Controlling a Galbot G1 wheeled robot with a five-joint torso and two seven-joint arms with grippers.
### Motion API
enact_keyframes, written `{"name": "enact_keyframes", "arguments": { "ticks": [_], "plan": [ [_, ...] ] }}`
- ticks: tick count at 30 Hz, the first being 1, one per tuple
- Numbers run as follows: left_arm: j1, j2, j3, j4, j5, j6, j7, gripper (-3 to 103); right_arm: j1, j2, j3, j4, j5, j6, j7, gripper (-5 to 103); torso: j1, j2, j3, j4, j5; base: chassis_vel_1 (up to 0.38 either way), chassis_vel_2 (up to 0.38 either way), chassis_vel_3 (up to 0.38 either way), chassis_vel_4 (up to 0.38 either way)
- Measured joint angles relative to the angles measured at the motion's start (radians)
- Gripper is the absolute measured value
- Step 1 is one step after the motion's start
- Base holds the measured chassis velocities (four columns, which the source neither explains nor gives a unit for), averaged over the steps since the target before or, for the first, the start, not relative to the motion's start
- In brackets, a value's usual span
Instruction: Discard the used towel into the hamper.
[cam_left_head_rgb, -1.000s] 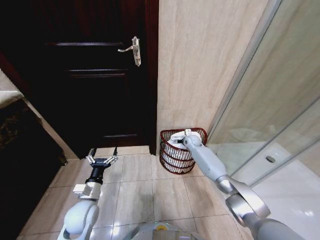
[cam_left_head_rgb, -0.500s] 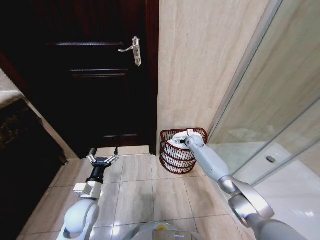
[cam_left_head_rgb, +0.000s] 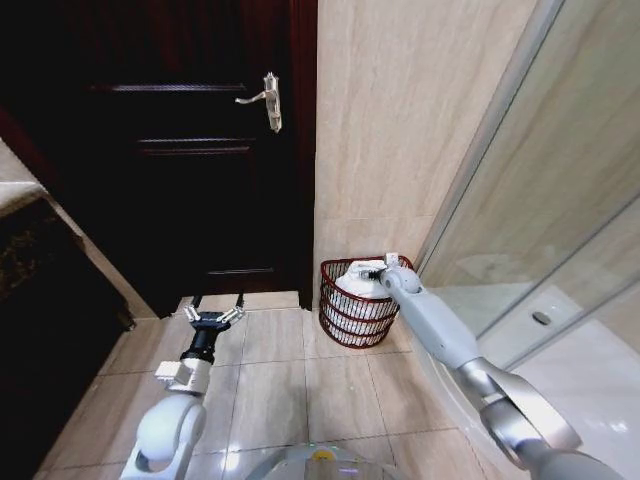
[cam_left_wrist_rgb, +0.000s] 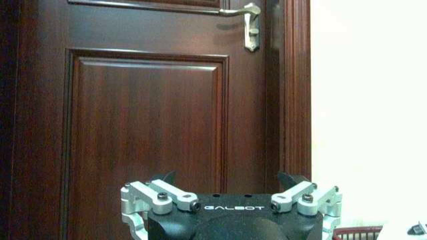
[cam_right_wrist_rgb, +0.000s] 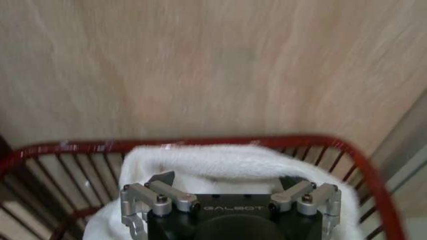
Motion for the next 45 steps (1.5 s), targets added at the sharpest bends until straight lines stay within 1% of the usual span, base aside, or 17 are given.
{"name": "enact_keyframes", "arguments": {
  "ticks": [6, 14, 16, 18, 21, 23, 25, 26, 29, 32, 33, 34, 36, 37, 38, 43, 45],
  "plan": [
    [-0.001, -0.005, -0.001, -0.008, 0.000, 0.003, -0.003, 100, -0.016, -0.041, 0.042, 0.096, -0.009, 0.017, 0.054, 100, 0.000, 0.000, 0.000, 0.0001, 0.0000, 0.000, 0.000, 0.000, 0.000],
    [0.001, -0.014, -0.004, -0.019, -0.001, 0.009, -0.008, 100, -0.097, -0.080, 0.118, 0.256, -0.027, 0.073, 0.064, 100, 0.000, 0.000, 0.000, 0.0003, 0.0000, 0.000, 0.000, 0.000, 0.000],
    [-0.004, -0.018, -0.006, -0.026, -0.004, 0.024, -0.020, 100, -0.164, -0.093, 0.173, 0.330, -0.073, 0.142, 0.010, 100, 0.000, 0.000, 0.000, 0.0001, 0.0001, 0.000, 0.000, 0.000, 0.000],
    [-0.005, -0.018, -0.006, -0.027, -0.005, 0.027, -0.021, 100, -0.187, -0.093, 0.192, 0.348, -0.098, 0.169, -0.016, 100, 0.000, 0.000, 0.000, 0.0000, 0.0001, 0.000, 0.000, 0.000, 0.000],
    [0.000, -0.018, -0.007, -0.027, -0.007, 0.037, -0.023, 100, -0.311, -0.085, 0.280, 0.421, -0.237, 0.294, -0.102, 100, 0.000, 0.000, 0.000, 0.0003, 0.0001, 0.000, 0.000, 0.000, 0.000],
    [0.001, -0.017, -0.008, -0.027, -0.008, 0.040, -0.023, 100, -0.351, -0.081, 0.309, 0.444, -0.270, 0.320, -0.118, 100, 0.000, 0.000, 0.000, 0.0005, 0.0001, 0.000, 0.000, 0.000, 0.000],
    [0.001, -0.004, -0.008, -0.022, -0.011, 0.059, -0.033, 100, -0.493, -0.062, 0.409, 0.521, -0.387, 0.389, -0.145, 100, 0.000, 0.000, 0.000, -0.0001, 0.0002, 0.000, 0.000, 0.000, 0.000],
    [0.001, -0.004, -0.008, -0.022, -0.011, 0.059, -0.033, 100, -0.493, -0.062, 0.409, 0.521, -0.387, 0.389, -0.145, 100, 0.000, 0.000, 0.000, -0.0001, 0.0002, 0.000, 0.000, 0.000, 0.000],
    [-0.008, 0.005, -0.005, -0.014, -0.013, 0.073, -0.037, 100, -0.632, -0.034, 0.500, 0.615, -0.508, 0.461, -0.154, 100, 0.000, 0.000, 0.000, 0.0000, -0.0002, 0.000, 0.000, 0.000, 0.000],
    [-0.011, 0.005, -0.001, -0.008, -0.014, 0.075, -0.038, 100, -0.709, -0.006, 0.547, 0.680, -0.534, 0.468, -0.178, 100, 0.000, 0.000, 0.000, -0.0001, -0.0004, 0.000, 0.000, 0.000, 0.000],
    [-0.012, 0.003, 0.005, 0.001, -0.014, 0.075, -0.038, 100, -0.782, 0.035, 0.586, 0.736, -0.568, 0.470, -0.203, 100, 0.000, 0.000, 0.000, -0.0001, -0.0002, 0.000, 0.000, 0.000, 0.000],
    [-0.012, 0.003, 0.005, 0.001, -0.014, 0.075, -0.038, 100, -0.782, 0.035, 0.586, 0.736, -0.568, 0.470, -0.203, 100, 0.000, 0.000, 0.000, -0.0001, -0.0002, 0.000, 0.000, 0.000, 0.000],
    [-0.011, 0.000, 0.011, 0.009, -0.012, 0.074, -0.038, 100, -0.859, 0.093, 0.620, 0.791, -0.617, 0.480, -0.233, 100, 0.000, 0.000, 0.000, 0.0000, -0.0002, 0.000, 0.000, 0.000, 0.000],
    [-0.011, 0.000, 0.011, 0.009, -0.012, 0.074, -0.038, 100, -0.859, 0.093, 0.620, 0.791, -0.617, 0.480, -0.233, 100, 0.000, 0.000, 0.000, 0.0000, -0.0002, 0.000, 0.000, 0.000, 0.000],
    [-0.013, -0.005, 0.012, 0.014, -0.007, 0.075, -0.040, 100, -0.945, 0.171, 0.657, 0.853, -0.687, 0.488, -0.262, 100, 0.000, 0.000, 0.000, 0.0004, -0.0004, 0.000, 0.000, 0.000, 0.000],
    [-0.028, -0.002, 0.013, 0.025, 0.028, 0.077, -0.054, 100, -1.050, 0.247, 0.667, 0.955, -0.752, 0.496, -0.257, 100, 0.000, 0.000, 0.000, -0.0001, -0.0001, 0.000, 0.000, 0.000, 0.000],
    [-0.028, -0.001, 0.013, 0.020, 0.030, 0.085, -0.054, 100, -1.056, 0.257, 0.663, 0.969, -0.762, 0.495, -0.254, 100, 0.000, 0.000, 0.000, 0.0000, -0.0003, 0.000, 0.000, 0.000, 0.000]
  ]
}}
